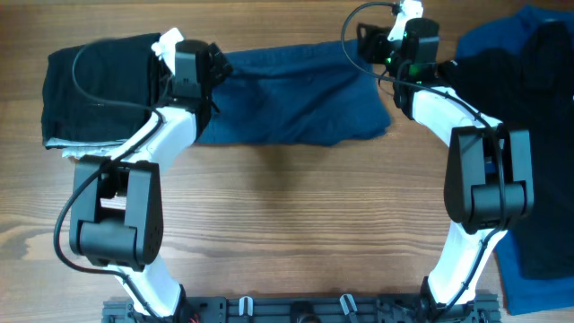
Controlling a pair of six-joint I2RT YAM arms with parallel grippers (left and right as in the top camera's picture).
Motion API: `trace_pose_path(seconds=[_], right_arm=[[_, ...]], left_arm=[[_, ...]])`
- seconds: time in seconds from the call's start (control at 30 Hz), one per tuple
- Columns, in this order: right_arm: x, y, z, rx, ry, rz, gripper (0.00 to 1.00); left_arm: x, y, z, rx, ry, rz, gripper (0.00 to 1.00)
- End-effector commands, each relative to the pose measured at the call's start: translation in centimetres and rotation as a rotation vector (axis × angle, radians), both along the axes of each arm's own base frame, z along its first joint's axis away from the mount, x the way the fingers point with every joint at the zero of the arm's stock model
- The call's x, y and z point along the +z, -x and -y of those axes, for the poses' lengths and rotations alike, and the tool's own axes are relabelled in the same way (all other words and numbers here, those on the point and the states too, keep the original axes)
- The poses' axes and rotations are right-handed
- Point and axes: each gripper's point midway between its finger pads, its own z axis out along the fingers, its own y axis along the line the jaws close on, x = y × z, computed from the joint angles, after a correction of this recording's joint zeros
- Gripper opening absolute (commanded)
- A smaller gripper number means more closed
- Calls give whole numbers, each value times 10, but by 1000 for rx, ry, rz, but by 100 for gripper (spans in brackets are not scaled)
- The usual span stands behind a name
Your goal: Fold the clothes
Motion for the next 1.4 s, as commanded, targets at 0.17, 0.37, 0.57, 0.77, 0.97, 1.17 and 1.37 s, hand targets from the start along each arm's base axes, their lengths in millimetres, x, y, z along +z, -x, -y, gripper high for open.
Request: trace_pose_path(seconds=[0.17,0.37,0.57,0.77,0.97,1.17,1.37], right_arm=[[63,58,-36,270,59,-68,44],[-23,100,-55,437,214,-324,4],[-90,99,-62,476,230,-412,4],[-153,107,-36,332,270,-588,4],[-180,148,16,165,351,-846,4],[-187,178,66,81,318,-1007,4],[-176,187,87,63,292,-1037,4]], left_arm=[[68,31,49,-320,40,-118,4],[3,67,54,-367,58,-387,4],[-37,64,55,-366,55,-461,4],[-38,53,59,-372,54,-417,4],[-36,56,78,-418,7,-409,4],[-29,57,96,-442,-25,-398,4],[5,52,104,-456,-27,-394,4]])
